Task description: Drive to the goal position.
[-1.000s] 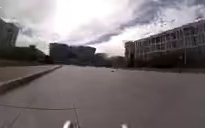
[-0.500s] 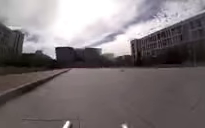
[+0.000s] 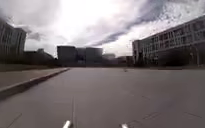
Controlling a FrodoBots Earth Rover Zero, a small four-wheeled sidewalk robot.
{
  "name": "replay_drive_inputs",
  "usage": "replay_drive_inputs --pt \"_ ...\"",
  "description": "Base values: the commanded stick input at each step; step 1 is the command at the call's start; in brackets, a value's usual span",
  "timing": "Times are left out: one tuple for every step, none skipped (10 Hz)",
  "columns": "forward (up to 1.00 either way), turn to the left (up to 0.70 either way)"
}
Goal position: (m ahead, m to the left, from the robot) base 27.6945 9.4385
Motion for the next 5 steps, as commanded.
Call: replay_drive_inputs --pt "1.00 0.00" --pt "1.00 0.02" --pt "1.00 0.18" --pt "1.00 0.35" --pt "1.00 0.02"
